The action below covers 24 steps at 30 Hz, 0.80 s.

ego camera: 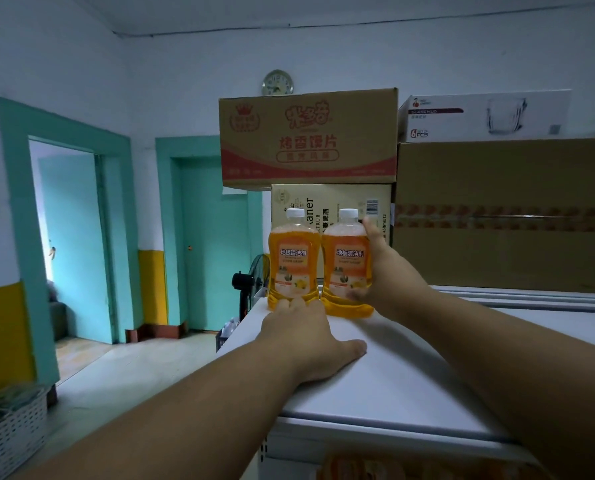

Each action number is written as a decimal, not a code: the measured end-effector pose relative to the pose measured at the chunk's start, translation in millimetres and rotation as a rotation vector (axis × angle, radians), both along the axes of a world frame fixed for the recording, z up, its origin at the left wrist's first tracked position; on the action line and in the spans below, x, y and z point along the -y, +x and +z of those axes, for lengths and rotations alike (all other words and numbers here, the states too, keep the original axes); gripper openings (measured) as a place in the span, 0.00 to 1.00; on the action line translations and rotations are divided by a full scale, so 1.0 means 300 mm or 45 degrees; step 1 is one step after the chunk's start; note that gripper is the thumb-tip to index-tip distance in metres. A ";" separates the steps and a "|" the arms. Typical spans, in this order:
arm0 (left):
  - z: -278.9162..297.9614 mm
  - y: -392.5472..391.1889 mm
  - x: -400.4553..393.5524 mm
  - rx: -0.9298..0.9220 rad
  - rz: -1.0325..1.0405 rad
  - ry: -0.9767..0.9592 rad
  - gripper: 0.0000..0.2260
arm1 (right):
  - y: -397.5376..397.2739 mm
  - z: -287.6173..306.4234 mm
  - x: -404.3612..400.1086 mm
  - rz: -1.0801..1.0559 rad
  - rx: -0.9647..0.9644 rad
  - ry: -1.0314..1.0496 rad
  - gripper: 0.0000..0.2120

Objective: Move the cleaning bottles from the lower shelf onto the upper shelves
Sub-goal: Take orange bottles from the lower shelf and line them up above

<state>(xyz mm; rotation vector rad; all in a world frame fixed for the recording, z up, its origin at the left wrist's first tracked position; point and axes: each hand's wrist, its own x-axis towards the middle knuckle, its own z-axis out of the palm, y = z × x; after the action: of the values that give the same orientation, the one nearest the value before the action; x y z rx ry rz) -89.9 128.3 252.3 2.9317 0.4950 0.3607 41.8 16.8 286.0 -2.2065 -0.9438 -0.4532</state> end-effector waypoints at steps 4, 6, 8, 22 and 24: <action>0.000 -0.002 0.001 0.003 0.001 -0.006 0.38 | -0.003 -0.003 -0.001 -0.005 0.001 -0.018 0.63; 0.000 -0.004 0.001 0.011 -0.001 -0.009 0.39 | -0.007 -0.006 0.002 -0.014 0.002 -0.030 0.63; -0.002 -0.005 0.000 0.022 -0.009 -0.011 0.39 | -0.016 -0.007 0.010 -0.013 -0.006 -0.030 0.64; -0.012 -0.214 0.210 0.500 -0.340 -0.087 0.22 | -0.480 0.042 0.376 -0.053 0.597 0.168 0.36; -0.046 -0.273 0.285 0.653 -0.366 -0.053 0.21 | -0.558 0.039 0.455 -0.054 0.628 0.218 0.33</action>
<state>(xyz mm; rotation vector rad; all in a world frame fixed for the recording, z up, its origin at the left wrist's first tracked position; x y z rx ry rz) -171.9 42.9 238.6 2.6611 0.0096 1.0002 -125.5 -119.6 297.6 -1.9961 -1.0611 -1.0912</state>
